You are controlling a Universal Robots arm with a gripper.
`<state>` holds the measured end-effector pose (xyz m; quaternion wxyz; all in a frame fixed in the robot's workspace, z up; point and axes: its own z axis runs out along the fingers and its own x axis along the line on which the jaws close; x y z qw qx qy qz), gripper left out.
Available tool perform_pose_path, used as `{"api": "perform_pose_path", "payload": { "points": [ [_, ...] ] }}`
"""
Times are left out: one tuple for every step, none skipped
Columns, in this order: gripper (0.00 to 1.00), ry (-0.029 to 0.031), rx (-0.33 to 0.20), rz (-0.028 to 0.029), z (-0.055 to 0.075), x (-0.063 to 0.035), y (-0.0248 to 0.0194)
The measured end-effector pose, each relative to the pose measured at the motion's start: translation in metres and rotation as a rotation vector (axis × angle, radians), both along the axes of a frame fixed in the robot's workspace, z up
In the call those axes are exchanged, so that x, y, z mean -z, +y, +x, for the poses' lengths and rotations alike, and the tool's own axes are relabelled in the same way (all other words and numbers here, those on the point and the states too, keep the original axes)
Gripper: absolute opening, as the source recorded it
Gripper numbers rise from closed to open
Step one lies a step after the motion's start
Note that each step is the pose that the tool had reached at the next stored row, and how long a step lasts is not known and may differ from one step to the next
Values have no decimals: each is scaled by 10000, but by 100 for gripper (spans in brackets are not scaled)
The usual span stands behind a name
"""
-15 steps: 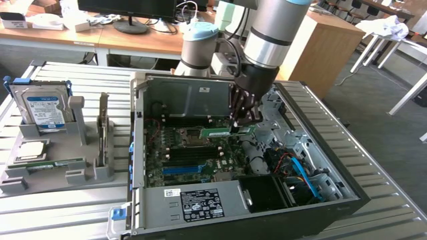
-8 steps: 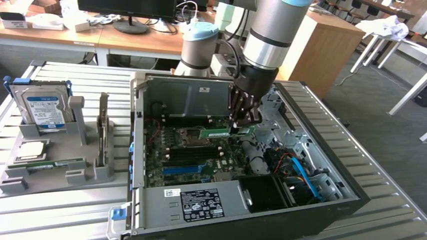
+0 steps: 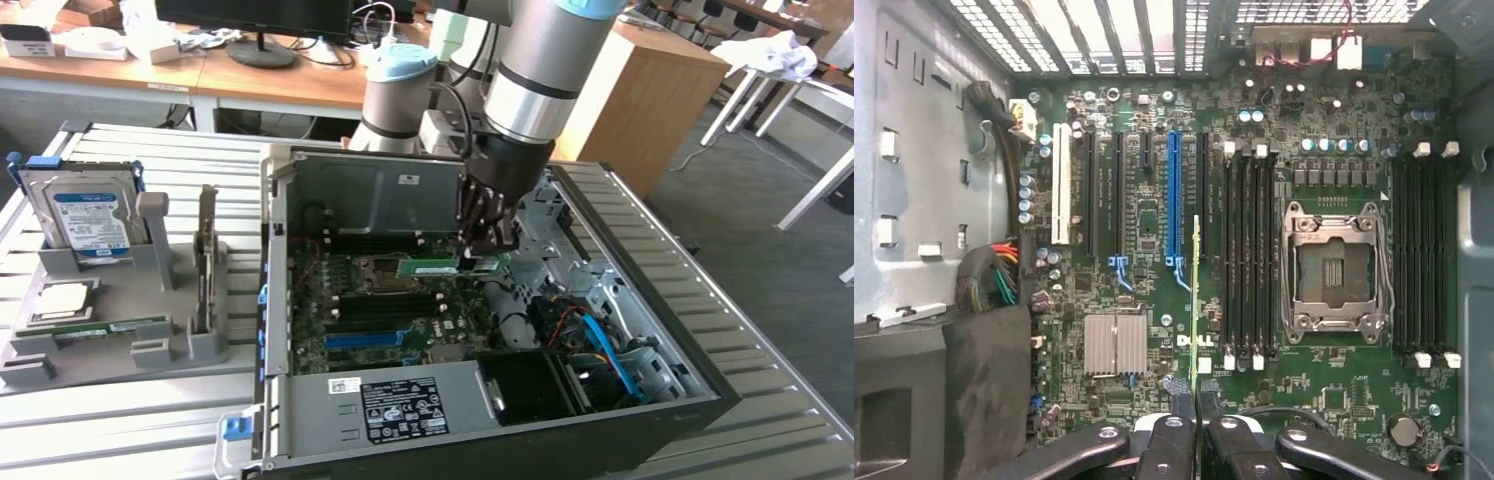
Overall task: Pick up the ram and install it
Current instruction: 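Insert the ram into the slot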
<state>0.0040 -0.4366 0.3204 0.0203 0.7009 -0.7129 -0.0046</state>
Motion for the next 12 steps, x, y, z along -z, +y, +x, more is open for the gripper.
{"api": "perform_pose_path", "payload": {
  "points": [
    [13, 0, 29, 1, 0, 4, 0],
    [13, 0, 56, 0, -1, 7, 0],
    [13, 0, 77, 0, -1, 10, 0],
    [13, 0, 93, 1, -1, 13, 0],
    [13, 0, 108, 1, -1, 17, 0],
    [13, 0, 123, 1, -2, 20, 0],
    [13, 0, 132, 0, -1, 23, 0],
    [13, 0, 140, 1, -2, 27, 0],
    [13, 0, 142, 1, -2, 29, 0],
    [13, 0, 143, 1, -2, 32, 0],
    [13, 0, 143, 0, -1, 34, 0],
    [13, 0, 144, 1, -2, 37, 0]
  ]
}}
